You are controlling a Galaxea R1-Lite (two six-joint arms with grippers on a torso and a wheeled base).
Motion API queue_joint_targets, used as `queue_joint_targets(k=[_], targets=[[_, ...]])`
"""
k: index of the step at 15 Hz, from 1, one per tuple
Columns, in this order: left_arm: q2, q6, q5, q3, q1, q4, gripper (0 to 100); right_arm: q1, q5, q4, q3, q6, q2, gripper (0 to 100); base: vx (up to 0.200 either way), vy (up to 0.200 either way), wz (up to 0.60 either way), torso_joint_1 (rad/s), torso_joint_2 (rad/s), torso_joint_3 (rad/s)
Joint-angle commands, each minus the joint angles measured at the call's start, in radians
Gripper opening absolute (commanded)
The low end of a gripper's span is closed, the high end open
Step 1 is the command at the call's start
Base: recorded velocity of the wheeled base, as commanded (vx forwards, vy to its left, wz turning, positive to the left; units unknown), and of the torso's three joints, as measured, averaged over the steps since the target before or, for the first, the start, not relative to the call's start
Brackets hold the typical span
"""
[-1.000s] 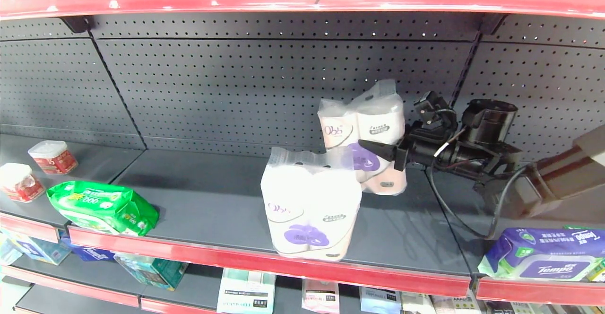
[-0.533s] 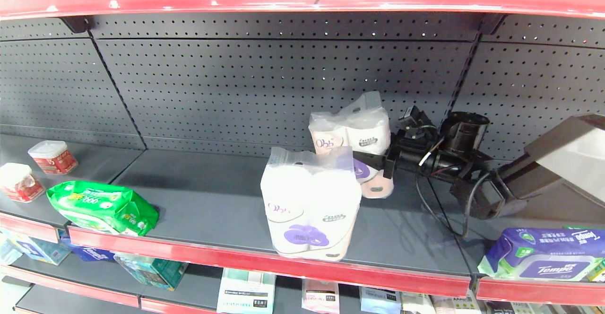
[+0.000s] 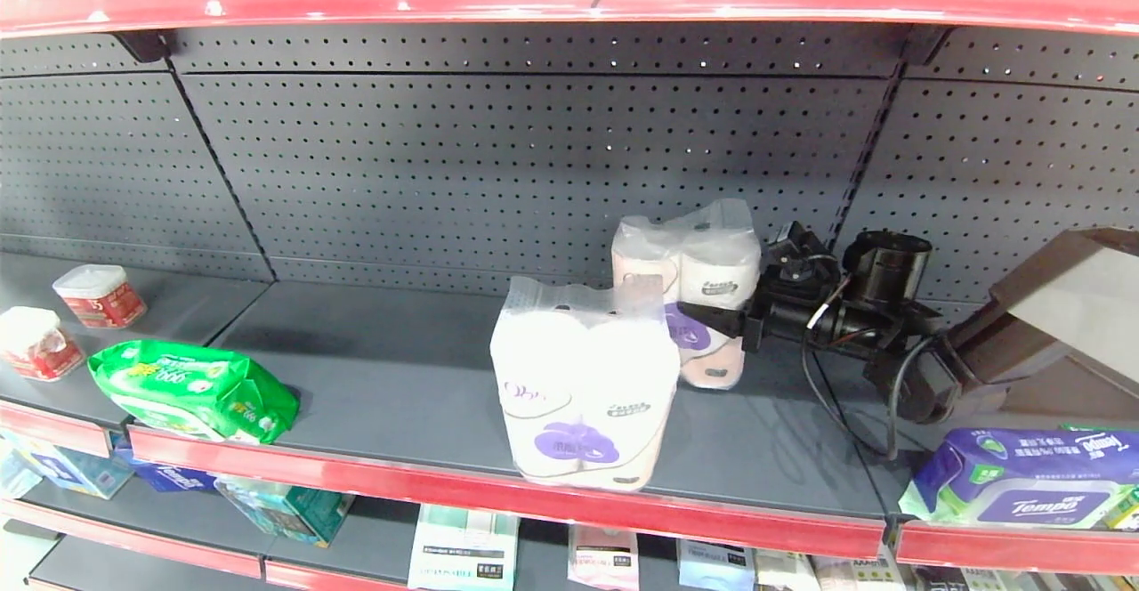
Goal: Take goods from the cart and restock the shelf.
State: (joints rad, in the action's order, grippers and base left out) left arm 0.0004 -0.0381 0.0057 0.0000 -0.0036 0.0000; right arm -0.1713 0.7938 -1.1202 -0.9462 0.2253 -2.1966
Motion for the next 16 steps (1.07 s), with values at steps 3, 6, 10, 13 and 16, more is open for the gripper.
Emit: queue_joint_targets(k=[3,6,10,13,16], targets=[[0.000,0.000,0.000,0.000,0.001,0.000,100,0.018,0.033,0.003,0.069,0.000,0.037,0,0.000,0.000,0.00,0.000,0.00,0.000],[0.000,0.000,0.000,0.000,0.001,0.000,100,0.018,0.033,0.002,0.058,0.003,0.028,0,0.000,0.000,0.00,0.000,0.00,0.000],[0.000,0.000,0.000,0.000,0.001,0.000,100,0.001,0.056,0.000,0.043,0.034,0.000,0,0.000,0.000,0.00,0.000,0.00,0.000],[0.000,0.000,0.000,0.000,0.001,0.000,100,-0.014,0.051,0.000,0.007,0.028,-0.020,0,0.000,0.000,0.00,0.000,0.00,0.000],[0.000,0.000,0.000,0.000,0.001,0.000,100,-0.031,0.050,0.000,0.007,0.031,-0.026,0,0.000,0.000,0.00,0.000,0.00,0.000]])
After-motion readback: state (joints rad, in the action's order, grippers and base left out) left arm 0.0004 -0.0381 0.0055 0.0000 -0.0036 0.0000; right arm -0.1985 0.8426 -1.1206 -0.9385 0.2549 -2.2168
